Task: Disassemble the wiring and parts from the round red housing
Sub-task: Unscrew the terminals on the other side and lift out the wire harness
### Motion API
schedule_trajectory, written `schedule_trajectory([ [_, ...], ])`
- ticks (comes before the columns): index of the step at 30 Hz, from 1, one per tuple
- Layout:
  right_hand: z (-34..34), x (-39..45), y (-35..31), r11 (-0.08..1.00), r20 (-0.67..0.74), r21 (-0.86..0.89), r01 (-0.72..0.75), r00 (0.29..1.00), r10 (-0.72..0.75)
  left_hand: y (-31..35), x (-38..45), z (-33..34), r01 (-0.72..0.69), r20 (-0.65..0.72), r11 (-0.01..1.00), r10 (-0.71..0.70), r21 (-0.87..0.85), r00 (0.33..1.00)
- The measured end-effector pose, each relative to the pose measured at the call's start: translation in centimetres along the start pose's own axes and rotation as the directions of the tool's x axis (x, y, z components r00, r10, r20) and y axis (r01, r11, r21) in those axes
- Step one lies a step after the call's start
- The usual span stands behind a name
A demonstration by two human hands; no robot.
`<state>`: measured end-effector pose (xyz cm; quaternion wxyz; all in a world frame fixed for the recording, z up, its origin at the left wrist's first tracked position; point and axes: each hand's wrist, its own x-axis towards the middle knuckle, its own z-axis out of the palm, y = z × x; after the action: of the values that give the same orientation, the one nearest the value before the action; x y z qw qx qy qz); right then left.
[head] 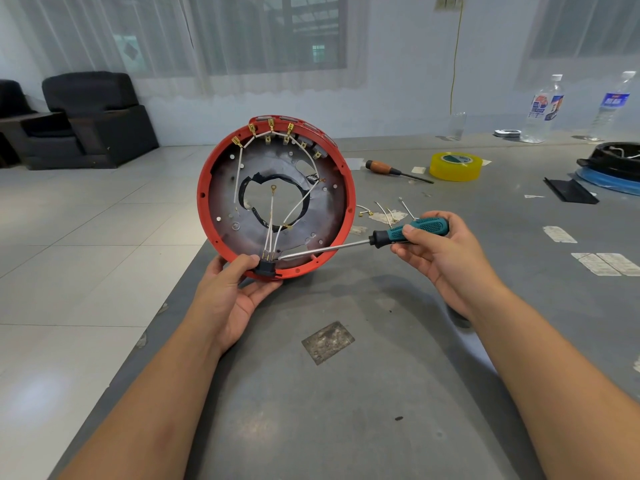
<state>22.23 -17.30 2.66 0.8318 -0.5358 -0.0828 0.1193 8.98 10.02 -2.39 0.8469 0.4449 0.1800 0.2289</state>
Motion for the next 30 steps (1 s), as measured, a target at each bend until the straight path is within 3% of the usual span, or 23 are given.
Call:
schedule_trajectory([
  [24,-0.7,0.2,-0.2,0.998,-0.011,-0.035,-0.056,0.998,0.056,0.1,-0.2,0.3,0.015,-0.027,1.0,-0.014,0.022,1.0],
  [27,-0.9,0.2,-0.4,0.99,0.001,-0.142,-0.029,1.0,0.03,0.1,-0.2,0.2,0.011,-0.019,1.0,-0.01,0.028,1.0],
  [30,-1.7,0.5,-0.7,0.879,0.048,-0.47,0.079,0.997,-0.064,0.2,-0.1,0.1,0.01,-0.024,1.0,-0.01,0.028,1.0],
])
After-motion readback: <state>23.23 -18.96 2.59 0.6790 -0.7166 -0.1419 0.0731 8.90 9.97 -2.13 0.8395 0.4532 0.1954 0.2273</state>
